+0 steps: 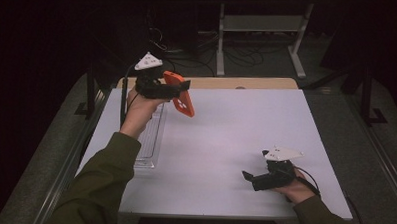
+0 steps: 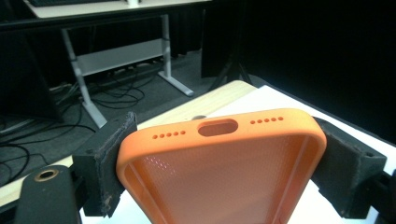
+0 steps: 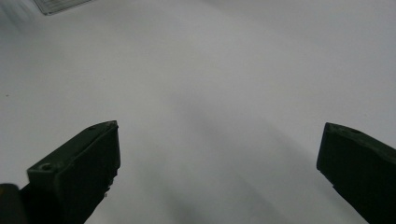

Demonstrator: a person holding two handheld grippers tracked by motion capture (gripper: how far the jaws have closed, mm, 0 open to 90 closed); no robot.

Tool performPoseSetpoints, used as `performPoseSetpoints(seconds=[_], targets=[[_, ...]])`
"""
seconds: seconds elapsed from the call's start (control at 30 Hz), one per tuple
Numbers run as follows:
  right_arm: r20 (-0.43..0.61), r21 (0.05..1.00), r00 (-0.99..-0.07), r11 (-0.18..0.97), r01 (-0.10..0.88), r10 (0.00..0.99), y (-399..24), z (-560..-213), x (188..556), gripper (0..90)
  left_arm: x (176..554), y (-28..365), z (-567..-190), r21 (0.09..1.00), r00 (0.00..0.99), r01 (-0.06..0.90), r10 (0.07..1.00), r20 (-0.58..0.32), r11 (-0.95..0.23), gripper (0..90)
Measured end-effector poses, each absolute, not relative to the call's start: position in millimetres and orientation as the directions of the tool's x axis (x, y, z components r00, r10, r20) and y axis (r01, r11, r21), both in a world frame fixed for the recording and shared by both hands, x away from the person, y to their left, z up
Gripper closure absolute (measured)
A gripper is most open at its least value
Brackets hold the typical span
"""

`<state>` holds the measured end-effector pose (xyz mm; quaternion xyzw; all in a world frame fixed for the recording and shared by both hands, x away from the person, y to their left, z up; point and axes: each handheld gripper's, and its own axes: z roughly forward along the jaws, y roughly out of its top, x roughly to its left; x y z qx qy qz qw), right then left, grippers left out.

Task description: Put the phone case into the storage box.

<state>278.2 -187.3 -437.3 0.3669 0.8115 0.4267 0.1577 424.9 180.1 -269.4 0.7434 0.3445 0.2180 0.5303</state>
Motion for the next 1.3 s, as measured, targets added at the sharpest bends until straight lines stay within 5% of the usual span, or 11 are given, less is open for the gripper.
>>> performPoseSetpoints(seconds=[1.3], targets=[[0.051,0.813,-0.687,0.370,0.450,0.724,-187.7,-437.0,278.1,0.0,474.3,237.2,-290.0,0.901,0.341,0.390,0.939,0.047,-0.187,15.2]])
